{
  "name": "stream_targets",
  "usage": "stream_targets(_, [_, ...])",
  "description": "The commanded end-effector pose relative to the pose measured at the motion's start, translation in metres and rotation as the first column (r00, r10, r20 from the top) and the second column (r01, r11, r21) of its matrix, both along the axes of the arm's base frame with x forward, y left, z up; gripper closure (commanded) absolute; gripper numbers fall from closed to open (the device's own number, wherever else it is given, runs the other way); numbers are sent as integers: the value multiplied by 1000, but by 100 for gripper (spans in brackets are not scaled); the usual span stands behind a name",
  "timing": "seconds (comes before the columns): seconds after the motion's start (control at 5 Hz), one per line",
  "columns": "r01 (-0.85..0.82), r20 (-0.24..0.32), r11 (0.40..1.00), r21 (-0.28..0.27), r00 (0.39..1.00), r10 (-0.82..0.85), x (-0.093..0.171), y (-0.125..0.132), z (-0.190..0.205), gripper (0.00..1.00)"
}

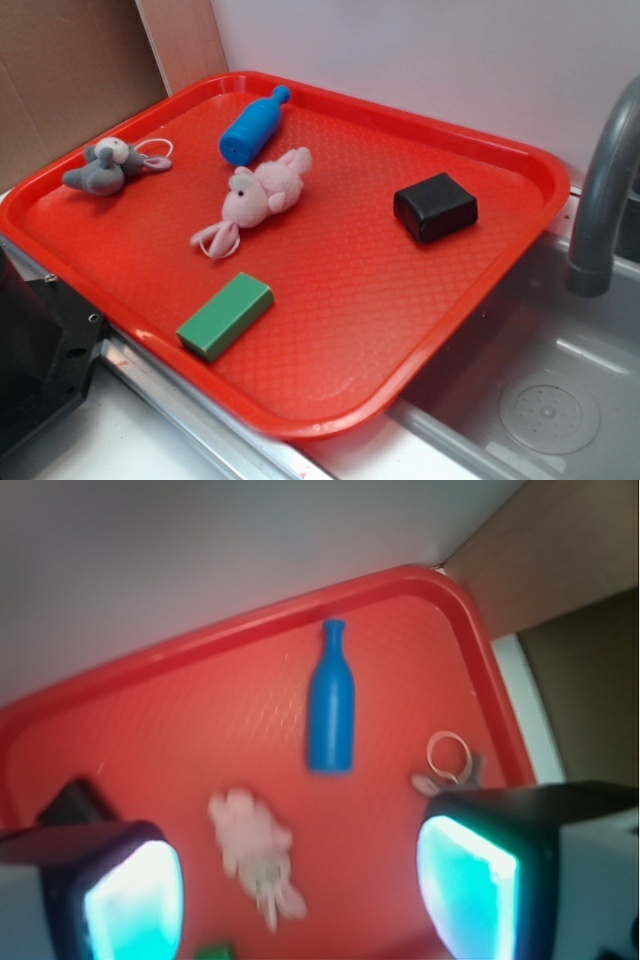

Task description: Grab the blue bottle.

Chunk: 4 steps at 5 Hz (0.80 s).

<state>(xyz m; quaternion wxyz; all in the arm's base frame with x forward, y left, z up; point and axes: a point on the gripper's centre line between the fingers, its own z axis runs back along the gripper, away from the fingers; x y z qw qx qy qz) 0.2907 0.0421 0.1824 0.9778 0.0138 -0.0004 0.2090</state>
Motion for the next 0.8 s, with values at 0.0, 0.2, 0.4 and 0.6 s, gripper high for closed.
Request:
stream_targets(0.0, [-65,-17,994,92,998,67,10,37,-62,0])
stream_targets(0.2, [-65,-40,991,115,997,70,9,40,-86,0])
stream_targets(0.4, [-58,-75,994,91,995,65,8,43,-118,0])
stream_targets(0.6, [-67,-118,993,96,990,78,5,46,-143,0])
